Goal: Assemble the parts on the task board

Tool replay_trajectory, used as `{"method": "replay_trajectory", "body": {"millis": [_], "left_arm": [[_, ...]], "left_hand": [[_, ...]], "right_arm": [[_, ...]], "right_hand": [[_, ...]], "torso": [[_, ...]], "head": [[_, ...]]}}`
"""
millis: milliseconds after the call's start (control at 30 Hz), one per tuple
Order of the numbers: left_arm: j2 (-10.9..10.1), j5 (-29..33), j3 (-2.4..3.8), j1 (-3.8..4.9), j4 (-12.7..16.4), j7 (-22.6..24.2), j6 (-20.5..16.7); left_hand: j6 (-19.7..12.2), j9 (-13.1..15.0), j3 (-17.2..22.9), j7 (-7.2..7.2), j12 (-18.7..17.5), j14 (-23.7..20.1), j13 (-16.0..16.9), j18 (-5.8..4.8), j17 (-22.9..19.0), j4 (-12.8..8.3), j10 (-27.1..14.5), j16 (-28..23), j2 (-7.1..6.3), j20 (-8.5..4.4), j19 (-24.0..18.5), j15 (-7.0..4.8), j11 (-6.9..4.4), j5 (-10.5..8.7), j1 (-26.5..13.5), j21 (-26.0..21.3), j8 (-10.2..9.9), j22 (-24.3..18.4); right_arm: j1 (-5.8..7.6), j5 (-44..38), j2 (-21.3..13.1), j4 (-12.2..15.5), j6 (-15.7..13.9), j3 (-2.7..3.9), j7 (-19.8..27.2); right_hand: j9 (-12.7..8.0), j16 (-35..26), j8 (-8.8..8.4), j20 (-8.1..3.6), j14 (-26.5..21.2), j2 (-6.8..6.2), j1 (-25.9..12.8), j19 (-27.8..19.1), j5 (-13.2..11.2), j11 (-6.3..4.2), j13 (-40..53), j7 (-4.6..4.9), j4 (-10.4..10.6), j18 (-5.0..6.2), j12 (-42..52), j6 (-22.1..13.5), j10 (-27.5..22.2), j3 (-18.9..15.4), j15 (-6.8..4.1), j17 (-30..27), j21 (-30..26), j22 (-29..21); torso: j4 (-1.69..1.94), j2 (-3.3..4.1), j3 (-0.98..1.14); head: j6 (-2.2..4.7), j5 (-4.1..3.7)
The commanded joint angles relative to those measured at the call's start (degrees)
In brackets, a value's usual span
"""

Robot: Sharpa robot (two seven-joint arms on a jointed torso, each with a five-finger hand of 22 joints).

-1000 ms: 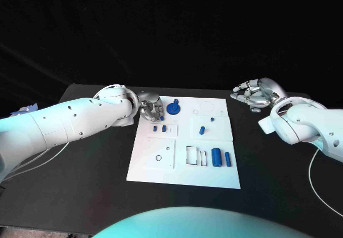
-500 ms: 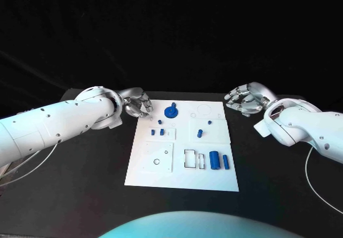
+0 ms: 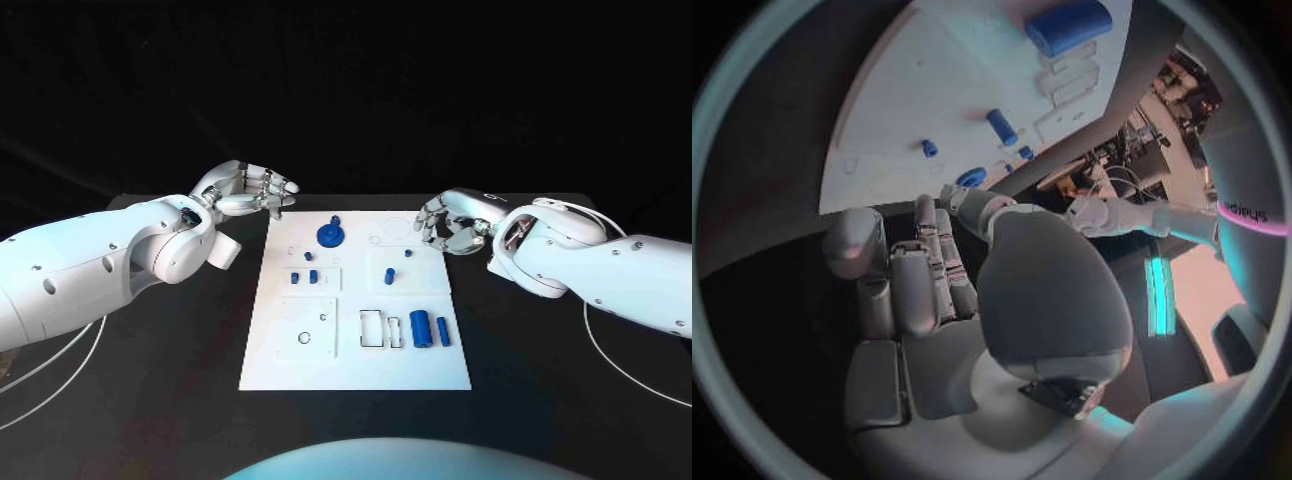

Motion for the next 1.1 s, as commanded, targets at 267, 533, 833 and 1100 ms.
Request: {"method": "replay_trajectory", "body": {"millis": [267, 533, 833, 1100], "left_arm": [[-0.8, 12.2, 0.02, -0.36, 4.6, 8.9, 1.0], [-0.9, 12.9, 0.02, -0.42, 6.1, 9.8, 0.5], [-1.2, 13.6, 0.02, -0.43, 6.9, 10.3, -0.1], [-1.2, 13.7, 0.02, -0.44, 7.0, 10.1, 0.1]], "left_hand": [[0.3, 0.1, -0.5, 0.18, 0.0, -0.1, -0.1, 0.78, -0.1, 0.0, -0.1, -0.1, -0.06, 0.11, -0.2, -0.11, 0.22, 0.13, -0.6, -0.5, -0.2, -0.2], [-0.1, 0.0, -0.7, 0.38, -0.2, 0.0, -0.2, 0.75, 0.0, 0.0, -0.5, 0.0, -0.21, 0.14, 0.1, 0.03, 0.41, 0.14, -0.9, -0.7, -0.4, -0.4], [-0.4, 0.0, -0.8, 0.49, -0.4, -0.2, -0.3, 0.72, -0.1, 0.1, -0.7, -0.1, -0.32, 0.22, 0.1, 0.15, 0.52, 0.16, -1.1, -1.1, -0.6, -0.7], [-0.6, 0.0, -0.9, 0.60, -0.4, -0.2, -0.3, 0.72, -0.1, 0.1, -0.8, -0.1, -0.37, 0.25, 0.1, 0.20, 0.61, 0.17, -1.2, -1.3, -0.8, -0.8]], "right_arm": [[-0.19, -14.9, 2.7, -0.6, 5.4, -0.04, -5.8], [-0.71, -16.6, 4.5, -1.5, 6.4, -0.17, -7.0], [-1.61, -16.9, 5.3, -2.4, 7.1, -0.26, -7.0], [-2.45, -17.8, 6.5, -3.9, 5.0, -0.27, -7.7]], "right_hand": [[-0.4, 0.2, -0.87, 0.21, 1.7, -0.33, -1.5, 0.6, -0.7, 0.57, -2.3, 0.15, -0.1, -0.51, -3.0, 1.0, -0.1, 0.0, 0.11, 0.0, 0.1, 0.3], [-0.8, 0.2, -1.62, 0.34, 1.7, -0.93, -1.9, 0.6, -1.1, 0.82, -3.2, 0.42, -0.3, -0.51, -4.1, 0.5, 0.0, -0.2, 0.33, 0.0, 0.1, 0.3], [-0.9, 0.5, -1.56, 0.40, 1.8, -0.71, -1.8, 0.9, -1.3, 0.71, -3.5, 0.32, -0.5, -0.63, -4.3, 1.1, 0.7, -0.1, 0.30, 0.5, 0.7, 0.8], [-0.9, 0.9, -1.47, 0.40, 2.0, -0.33, -1.5, 1.3, -1.3, 0.55, -3.7, 0.20, -0.7, -0.77, -4.3, 1.6, 1.5, 0.1, 0.14, 1.1, 1.4, 1.4]], "torso": [[0.20, -0.03, -0.13], [0.23, 0.04, -0.11], [0.14, 0.00, -0.03], [0.22, 0.00, 0.10]], "head": [[0.23, -0.16], [0.06, -0.40], [-0.37, -0.25], [-0.57, -0.22]]}}
